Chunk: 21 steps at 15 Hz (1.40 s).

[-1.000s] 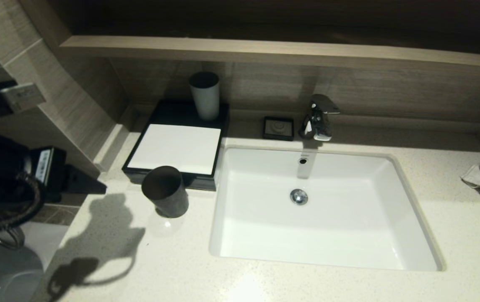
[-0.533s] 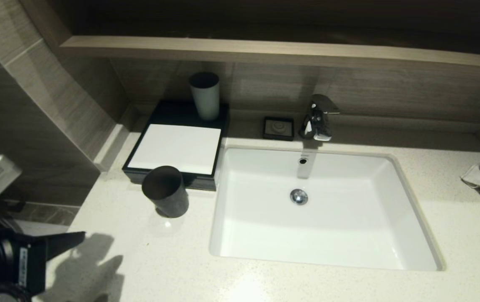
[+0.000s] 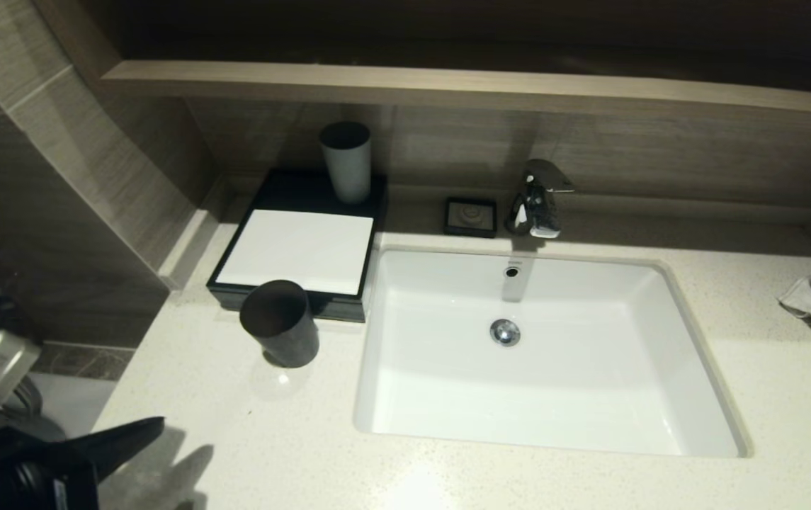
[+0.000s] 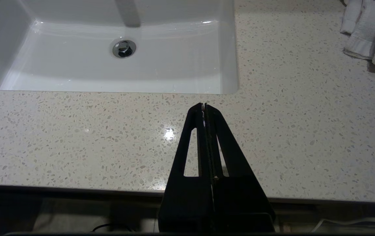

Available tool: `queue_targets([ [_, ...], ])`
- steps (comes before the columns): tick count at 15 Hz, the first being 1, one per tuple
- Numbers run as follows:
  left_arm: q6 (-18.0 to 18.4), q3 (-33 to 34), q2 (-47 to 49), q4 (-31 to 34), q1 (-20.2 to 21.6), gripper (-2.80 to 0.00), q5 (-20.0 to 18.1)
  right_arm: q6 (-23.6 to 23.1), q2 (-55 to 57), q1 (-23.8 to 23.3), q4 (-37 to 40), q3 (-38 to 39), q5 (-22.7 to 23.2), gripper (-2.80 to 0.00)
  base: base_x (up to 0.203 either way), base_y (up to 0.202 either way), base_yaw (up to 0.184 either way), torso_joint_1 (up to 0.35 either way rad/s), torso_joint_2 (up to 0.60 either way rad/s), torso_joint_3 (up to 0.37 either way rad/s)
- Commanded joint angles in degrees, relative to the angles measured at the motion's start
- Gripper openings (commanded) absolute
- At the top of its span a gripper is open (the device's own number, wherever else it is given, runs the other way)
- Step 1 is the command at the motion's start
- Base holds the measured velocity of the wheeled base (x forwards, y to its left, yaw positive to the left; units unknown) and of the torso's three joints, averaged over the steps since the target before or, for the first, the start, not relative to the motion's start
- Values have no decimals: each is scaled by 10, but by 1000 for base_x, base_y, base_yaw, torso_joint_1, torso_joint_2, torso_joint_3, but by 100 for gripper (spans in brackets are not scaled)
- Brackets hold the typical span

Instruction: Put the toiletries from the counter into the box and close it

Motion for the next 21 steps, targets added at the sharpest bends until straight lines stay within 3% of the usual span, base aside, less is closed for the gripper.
queue_targets([
  [1,2,45,17,-39,0,-280,-2,0,1,0,0,0,0,-280,0,0,0,0,0,0],
  [4,9,94,42,-123,0,-280,-2,0,1,0,0,0,0,-280,0,0,0,0,0,0],
  [7,10,108,70,-137,0,-280,-2,0,1,0,0,0,0,-280,0,0,0,0,0,0],
  [12,12,138,154,-248,0,-280,-2,0,1,0,0,0,0,-280,0,0,0,0,0,0],
  [21,13,152,225,-314,-1,-280,-2,0,1,0,0,0,0,-280,0,0,0,0,0,0],
])
